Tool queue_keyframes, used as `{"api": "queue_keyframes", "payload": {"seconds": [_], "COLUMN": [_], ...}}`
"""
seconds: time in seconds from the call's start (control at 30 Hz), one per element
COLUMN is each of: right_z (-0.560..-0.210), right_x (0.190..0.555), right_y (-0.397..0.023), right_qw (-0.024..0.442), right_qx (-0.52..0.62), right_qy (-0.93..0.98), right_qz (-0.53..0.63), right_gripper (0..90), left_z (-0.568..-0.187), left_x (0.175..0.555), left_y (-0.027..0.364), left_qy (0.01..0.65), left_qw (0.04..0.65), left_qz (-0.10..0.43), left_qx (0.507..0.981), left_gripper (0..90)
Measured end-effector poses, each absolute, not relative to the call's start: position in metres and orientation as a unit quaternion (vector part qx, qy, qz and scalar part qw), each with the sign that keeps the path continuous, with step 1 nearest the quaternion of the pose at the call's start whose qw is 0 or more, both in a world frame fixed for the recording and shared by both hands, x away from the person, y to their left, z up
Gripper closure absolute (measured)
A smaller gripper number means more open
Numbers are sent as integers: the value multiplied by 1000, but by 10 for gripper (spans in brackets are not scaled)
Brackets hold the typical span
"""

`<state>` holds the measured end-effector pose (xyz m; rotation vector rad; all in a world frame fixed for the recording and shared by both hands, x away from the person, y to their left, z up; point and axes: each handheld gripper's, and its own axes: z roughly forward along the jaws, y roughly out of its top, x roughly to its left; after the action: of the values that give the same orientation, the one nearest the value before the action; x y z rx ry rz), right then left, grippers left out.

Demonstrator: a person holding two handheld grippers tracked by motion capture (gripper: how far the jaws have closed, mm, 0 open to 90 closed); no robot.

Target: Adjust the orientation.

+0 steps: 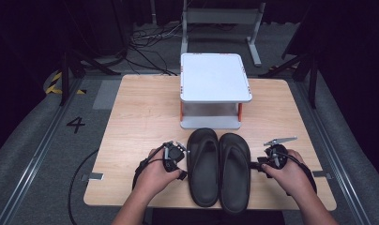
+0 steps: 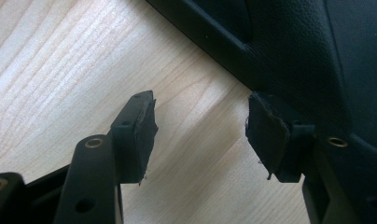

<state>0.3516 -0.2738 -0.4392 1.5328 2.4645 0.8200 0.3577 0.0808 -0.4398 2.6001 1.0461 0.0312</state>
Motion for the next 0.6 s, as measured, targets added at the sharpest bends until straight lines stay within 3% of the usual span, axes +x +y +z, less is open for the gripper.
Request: {"api": "queue_keyframes", "payload": {"seconds": [0.2,0.33,0.6], "right_z": [-442,-446,-447], "right_x": [339,335,339], "right_y": [-272,-259,-251], "right_qw": [7,-34,-4], "right_qx": [492,466,473], "right_qy": [853,867,859], "right_qz": [174,175,197], "right_gripper": [713,768,790], "left_z": [-440,-439,-439], "left_x": [359,360,362], "left_y": [80,79,85], "left_qy": [367,365,381], "left_qw": [166,161,146], "left_qz": [8,9,19], "left_qx": [915,917,913], "left_gripper": [429,434,416]}}
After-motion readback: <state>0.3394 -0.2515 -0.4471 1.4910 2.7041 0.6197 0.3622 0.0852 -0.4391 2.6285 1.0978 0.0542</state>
